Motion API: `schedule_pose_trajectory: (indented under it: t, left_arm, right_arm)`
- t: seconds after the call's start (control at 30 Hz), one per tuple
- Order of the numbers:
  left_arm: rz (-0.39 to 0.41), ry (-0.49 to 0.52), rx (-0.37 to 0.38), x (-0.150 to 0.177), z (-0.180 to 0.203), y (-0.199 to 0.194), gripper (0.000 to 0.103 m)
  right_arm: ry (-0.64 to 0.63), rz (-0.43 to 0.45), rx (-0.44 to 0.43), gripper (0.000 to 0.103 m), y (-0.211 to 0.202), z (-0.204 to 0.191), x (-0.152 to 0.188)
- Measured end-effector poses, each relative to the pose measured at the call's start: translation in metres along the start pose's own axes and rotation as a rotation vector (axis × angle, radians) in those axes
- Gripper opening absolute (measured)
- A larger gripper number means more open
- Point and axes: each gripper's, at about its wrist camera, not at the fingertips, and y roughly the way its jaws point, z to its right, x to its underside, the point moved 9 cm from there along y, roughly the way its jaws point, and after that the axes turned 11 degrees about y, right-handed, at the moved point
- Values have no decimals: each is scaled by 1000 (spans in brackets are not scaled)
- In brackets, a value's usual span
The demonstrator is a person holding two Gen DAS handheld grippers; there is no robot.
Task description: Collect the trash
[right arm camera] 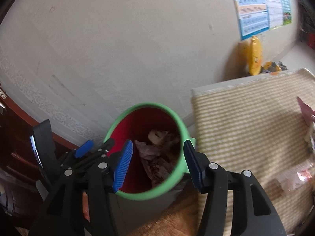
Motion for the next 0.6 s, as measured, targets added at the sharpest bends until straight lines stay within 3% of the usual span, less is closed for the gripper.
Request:
schedule_pose_trajectory:
  t: [0.23,0.37,0.6]
  left_arm:
    - [27,111,73,-5,58,-17,64]
    - [35,187,111,-4,92,-24,64]
    - [16,263,143,4,134,-28,64]
  right_arm:
    - [79,51,146,53,-45,81,19]
    - [169,102,293,59,-86,155,39]
    - [540,200,489,64,-168,299,87]
